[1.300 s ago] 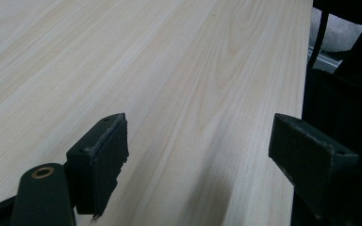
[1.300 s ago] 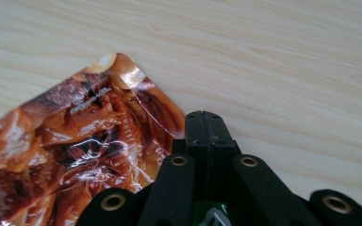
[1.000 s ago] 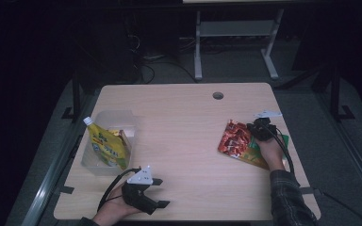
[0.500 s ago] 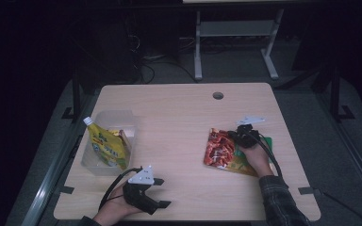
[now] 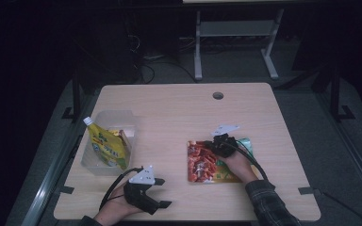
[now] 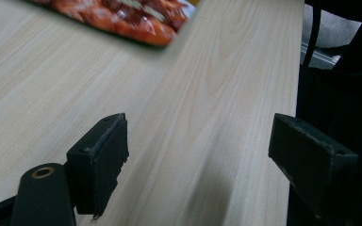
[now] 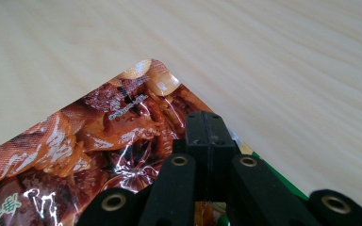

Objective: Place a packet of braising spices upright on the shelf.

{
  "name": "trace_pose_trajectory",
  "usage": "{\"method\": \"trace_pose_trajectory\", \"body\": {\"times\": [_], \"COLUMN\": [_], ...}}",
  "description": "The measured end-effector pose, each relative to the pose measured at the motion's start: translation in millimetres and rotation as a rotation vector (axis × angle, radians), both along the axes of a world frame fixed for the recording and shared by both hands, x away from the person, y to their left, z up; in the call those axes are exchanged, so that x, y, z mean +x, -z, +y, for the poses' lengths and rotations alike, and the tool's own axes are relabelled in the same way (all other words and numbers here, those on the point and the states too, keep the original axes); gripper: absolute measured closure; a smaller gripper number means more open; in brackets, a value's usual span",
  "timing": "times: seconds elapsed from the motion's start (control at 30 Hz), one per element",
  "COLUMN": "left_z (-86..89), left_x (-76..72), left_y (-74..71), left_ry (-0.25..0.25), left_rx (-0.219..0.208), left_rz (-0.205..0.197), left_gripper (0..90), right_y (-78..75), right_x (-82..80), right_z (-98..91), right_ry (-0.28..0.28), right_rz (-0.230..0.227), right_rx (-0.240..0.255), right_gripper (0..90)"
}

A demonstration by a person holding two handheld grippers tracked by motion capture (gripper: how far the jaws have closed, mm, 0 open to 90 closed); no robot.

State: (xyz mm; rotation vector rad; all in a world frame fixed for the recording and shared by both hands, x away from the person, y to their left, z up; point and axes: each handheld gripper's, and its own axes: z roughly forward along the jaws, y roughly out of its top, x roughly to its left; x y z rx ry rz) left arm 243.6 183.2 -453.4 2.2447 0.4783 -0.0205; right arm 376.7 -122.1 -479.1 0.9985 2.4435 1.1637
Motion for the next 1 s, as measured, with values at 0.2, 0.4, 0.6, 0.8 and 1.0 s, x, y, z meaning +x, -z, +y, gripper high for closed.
{"method": "trace_pose_trajectory", "body": {"times": [0.2,0.4,0.6,0.8,1.0], "left_z": [0.4,-1.0,-8.2,-24.0,-49.0], "left_x": [-0.1,0.7,7.5,24.2,49.4], "left_y": [-0.7,-1.4,-9.1,-16.8,-20.3], "left_ry": [-0.004,-0.011,-0.037,-0.021,0.007], "left_rx": [-0.007,-0.011,-0.034,-0.016,0.019], "left_rz": [0.003,0.004,-0.014,-0.042,-0.074], "left_gripper": [19.7,19.3,15.9,13.5,13.3], "right_y": [-0.8,-0.9,-9.6,-28.9,-35.0], "right_x": [-21.3,-33.1,-31.8,-35.6,-55.7], "right_z": [31.2,46.1,40.8,14.4,-11.7], "right_ry": [-0.125,-0.197,-0.182,-0.142,-0.105], "right_rz": [-0.010,0.011,0.034,0.067,0.087], "right_rx": [-0.010,0.009,0.039,0.096,0.046], "right_gripper": [90.0,90.0,81.4,61.2,41.2]}}
